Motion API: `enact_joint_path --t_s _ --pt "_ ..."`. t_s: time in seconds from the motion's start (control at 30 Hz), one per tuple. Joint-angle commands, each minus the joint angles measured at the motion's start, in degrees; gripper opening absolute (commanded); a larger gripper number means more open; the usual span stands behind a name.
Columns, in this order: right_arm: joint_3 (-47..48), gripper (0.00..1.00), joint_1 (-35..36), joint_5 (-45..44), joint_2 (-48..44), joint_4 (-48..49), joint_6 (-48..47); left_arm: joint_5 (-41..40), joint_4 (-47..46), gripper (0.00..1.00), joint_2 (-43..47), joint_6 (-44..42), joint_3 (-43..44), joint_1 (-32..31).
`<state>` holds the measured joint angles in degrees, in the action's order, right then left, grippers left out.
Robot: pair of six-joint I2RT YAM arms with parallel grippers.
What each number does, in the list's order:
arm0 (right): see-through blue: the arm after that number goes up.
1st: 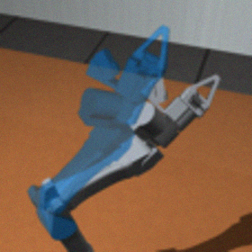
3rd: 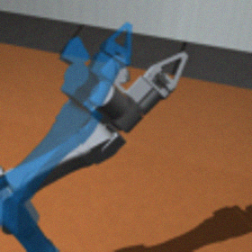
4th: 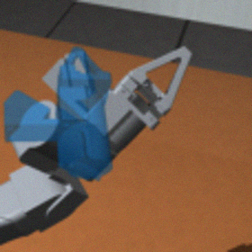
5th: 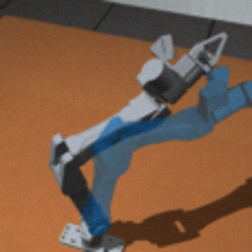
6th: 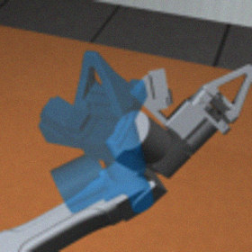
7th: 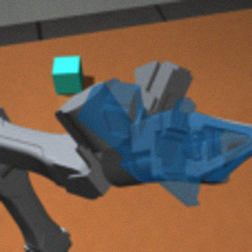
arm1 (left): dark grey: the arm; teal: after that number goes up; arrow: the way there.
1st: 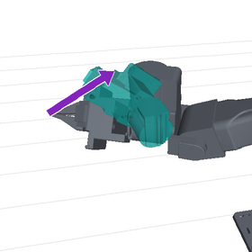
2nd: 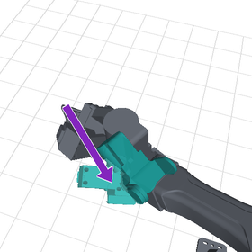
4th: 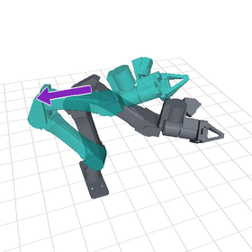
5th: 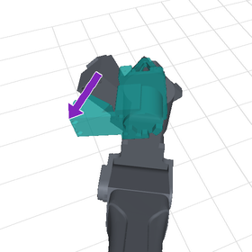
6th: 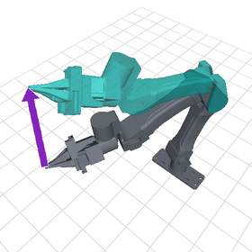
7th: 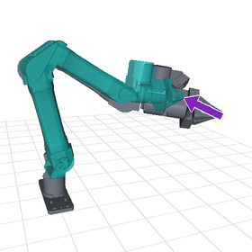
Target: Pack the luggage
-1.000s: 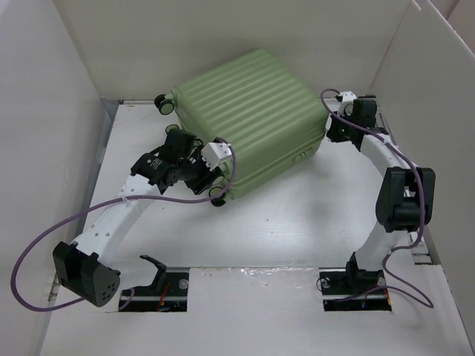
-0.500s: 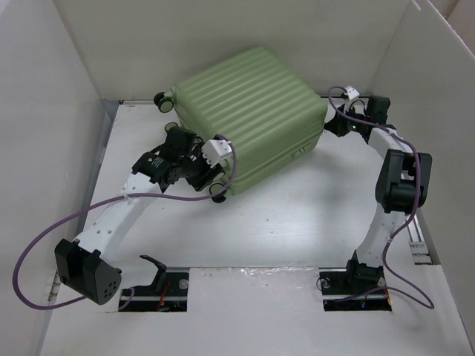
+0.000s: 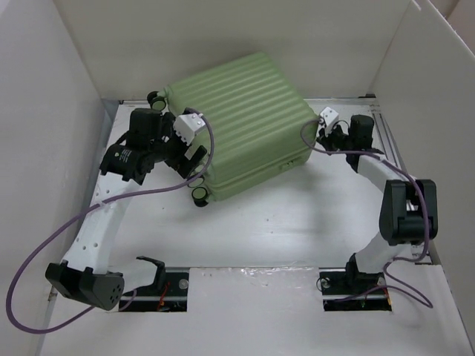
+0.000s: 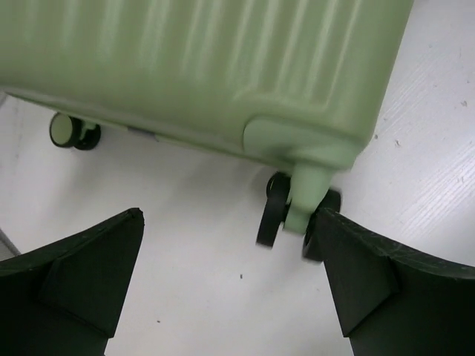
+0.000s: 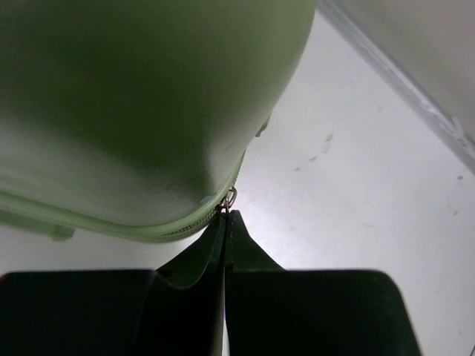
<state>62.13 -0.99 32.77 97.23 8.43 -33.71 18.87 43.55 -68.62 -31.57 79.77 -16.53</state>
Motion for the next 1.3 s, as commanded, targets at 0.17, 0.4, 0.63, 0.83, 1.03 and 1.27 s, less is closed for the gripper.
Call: enact_joint_path --t_s 0.17,0.4,0.63,0.83,1.03,1.27 --pt "-7.2 0.00 22.3 9.6 -19.9 -3.3 4.1 4.1 1.5 1.00 1.0 -4.8 5.4 -3.1" --pt "-28.9 0.00 41.7 0.4 -31.1 19.8 29.4 4.5 2.0 1.00 -0.7 -4.5 3.3 -9.2" --pt "-28.6 0.00 47.4 -10.0 -29.5 19.9 34.3 -9.9 1.5 1.00 -3.4 -3.9 0.0 -24.5" --pt "-21.1 0.00 44.8 -17.3 -22.3 14.1 33.6 -16.1 0.4 1.00 -6.3 -1.9 -3.3 -25.1" --pt "-17.0 0.00 41.6 -22.3 -23.0 8.7 33.0 -18.0 -3.3 0.83 -5.3 -3.7 -14.4 -25.7" --pt "-15.5 0.00 35.6 -25.4 -20.1 3.8 30.5 -18.0 -4.6 0.64 -5.3 -4.2 -21.9 -25.7"
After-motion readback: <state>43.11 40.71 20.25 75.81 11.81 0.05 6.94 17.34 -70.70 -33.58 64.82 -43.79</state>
